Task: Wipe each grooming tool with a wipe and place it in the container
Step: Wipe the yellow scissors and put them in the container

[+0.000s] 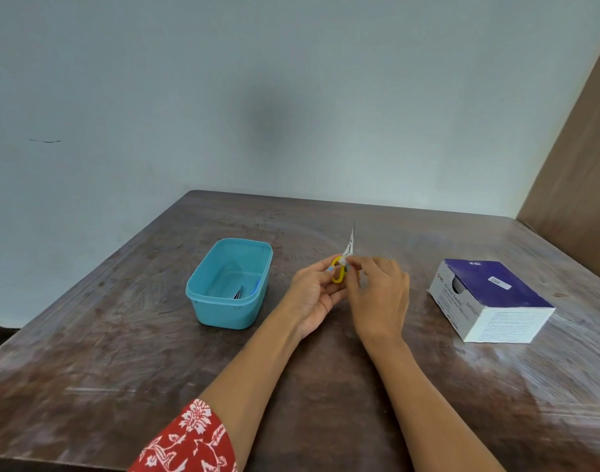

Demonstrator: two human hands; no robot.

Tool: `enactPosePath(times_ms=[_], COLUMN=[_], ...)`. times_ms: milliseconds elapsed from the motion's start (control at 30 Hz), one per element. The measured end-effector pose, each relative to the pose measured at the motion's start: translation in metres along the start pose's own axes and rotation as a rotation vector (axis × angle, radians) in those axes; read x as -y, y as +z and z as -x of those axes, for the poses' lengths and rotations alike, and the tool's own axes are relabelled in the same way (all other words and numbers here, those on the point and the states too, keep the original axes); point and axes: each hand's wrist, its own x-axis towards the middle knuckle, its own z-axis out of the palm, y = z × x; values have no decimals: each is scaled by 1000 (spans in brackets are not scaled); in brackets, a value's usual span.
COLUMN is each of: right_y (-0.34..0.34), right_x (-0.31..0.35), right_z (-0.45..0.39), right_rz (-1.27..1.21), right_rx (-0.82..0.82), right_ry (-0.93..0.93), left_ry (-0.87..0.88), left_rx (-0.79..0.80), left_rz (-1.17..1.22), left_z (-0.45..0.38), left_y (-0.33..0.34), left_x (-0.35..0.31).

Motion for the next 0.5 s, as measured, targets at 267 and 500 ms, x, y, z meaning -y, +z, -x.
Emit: enactPosePath(times_ms=[267, 500], right_y=[-1, -4], right_x=[0, -2], right_z=[0, -2], right_rz=[-16, -22], right_rx=[-29, -62], right_ry=[11, 33], left_ry=[-1, -3], left_rx=[-8, 17], left_rz=[-64, -162], left_z=[3, 4], left_y=[2, 5], left_x=[-1, 4])
